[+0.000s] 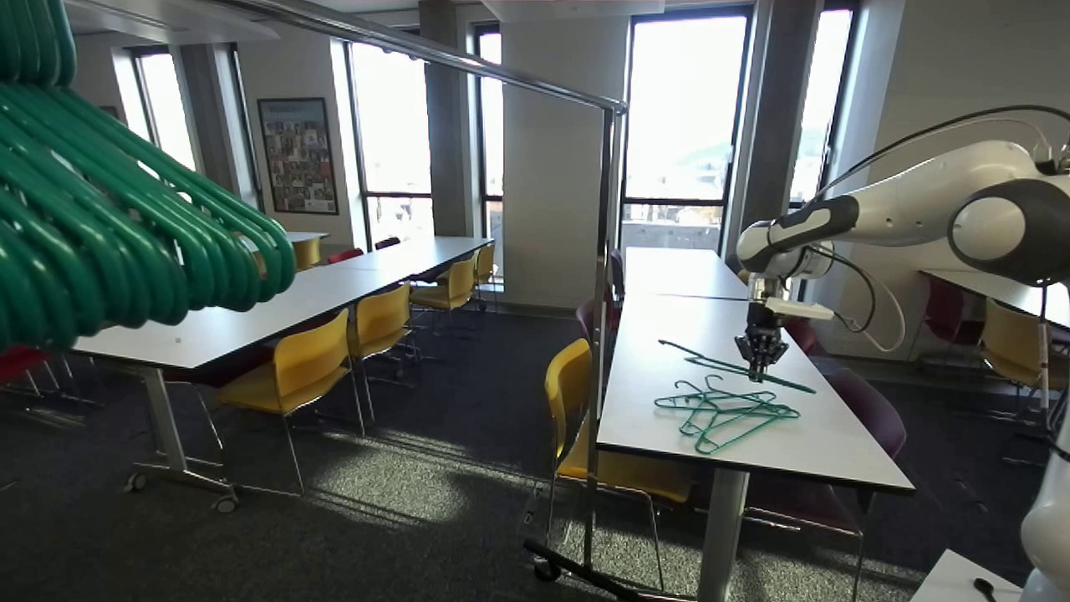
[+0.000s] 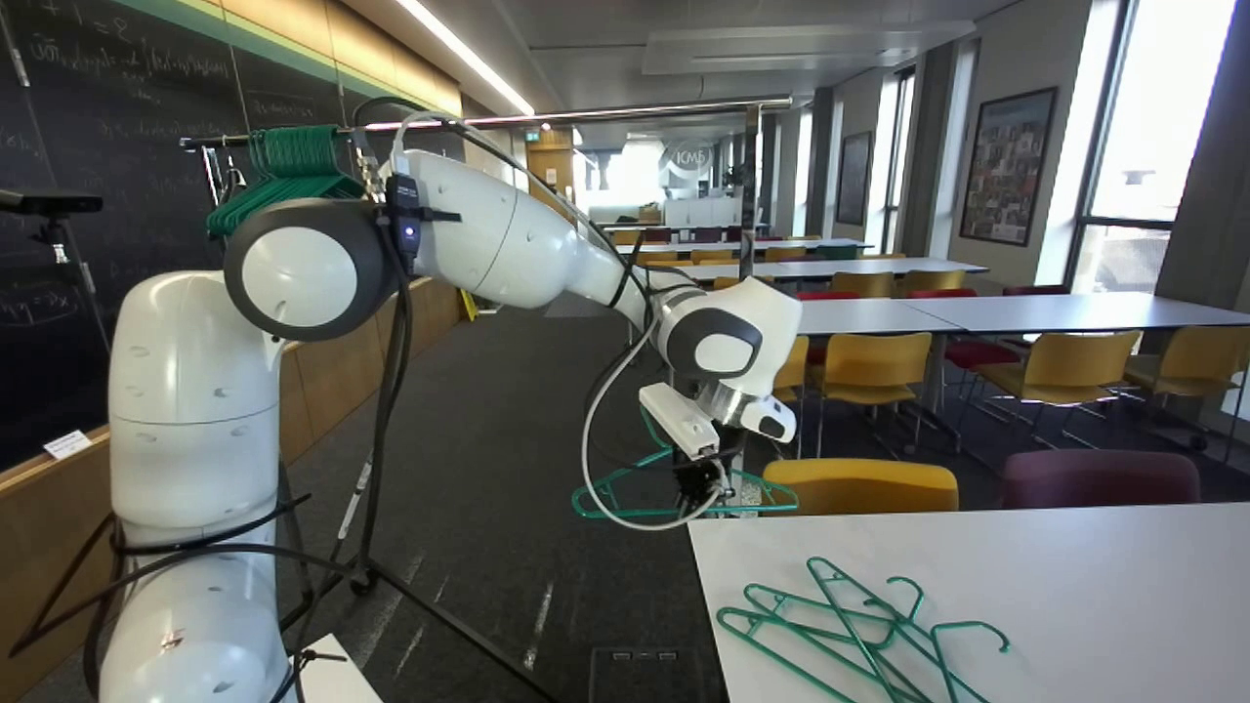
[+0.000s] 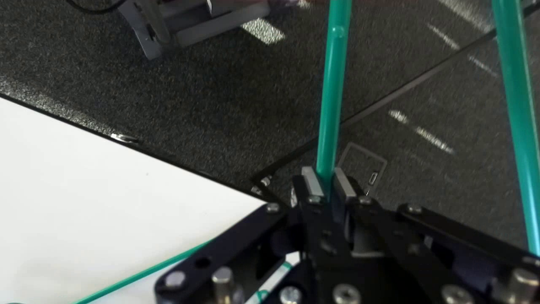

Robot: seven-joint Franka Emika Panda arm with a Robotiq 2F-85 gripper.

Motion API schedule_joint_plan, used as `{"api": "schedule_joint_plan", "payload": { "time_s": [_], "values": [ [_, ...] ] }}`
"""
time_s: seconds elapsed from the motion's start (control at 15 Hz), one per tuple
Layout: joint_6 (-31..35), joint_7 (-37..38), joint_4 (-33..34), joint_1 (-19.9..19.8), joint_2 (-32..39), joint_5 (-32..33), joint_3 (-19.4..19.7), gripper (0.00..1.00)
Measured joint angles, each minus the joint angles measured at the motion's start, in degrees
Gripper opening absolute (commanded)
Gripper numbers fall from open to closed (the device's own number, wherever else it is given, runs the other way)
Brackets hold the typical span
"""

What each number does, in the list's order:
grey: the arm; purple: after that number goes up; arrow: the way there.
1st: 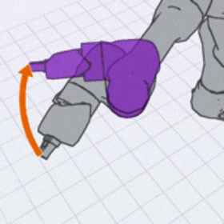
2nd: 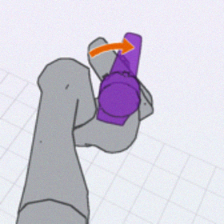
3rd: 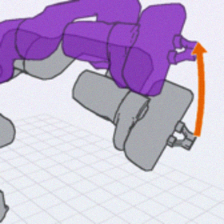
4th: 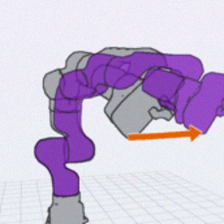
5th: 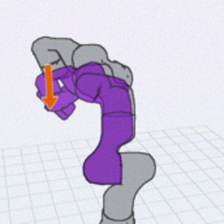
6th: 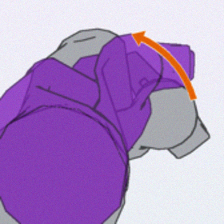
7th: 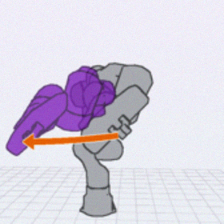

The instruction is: Lift the hanger on top and put it on the rail

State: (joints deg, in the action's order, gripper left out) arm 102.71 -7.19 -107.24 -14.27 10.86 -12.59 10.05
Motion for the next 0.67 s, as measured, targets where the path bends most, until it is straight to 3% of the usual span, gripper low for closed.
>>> {"api": "schedule_joint_plan", "payload": {
  "time_s": [0.33,0.67],
  "values": [
    [-15.9,-10.4,3.7,0.0,-1.0,-2.1,-0.3,0.02],
    [-32.0,-16.0,13.0,-0.3,3.7,-8.5,-0.4,0.02]
  ]
}}
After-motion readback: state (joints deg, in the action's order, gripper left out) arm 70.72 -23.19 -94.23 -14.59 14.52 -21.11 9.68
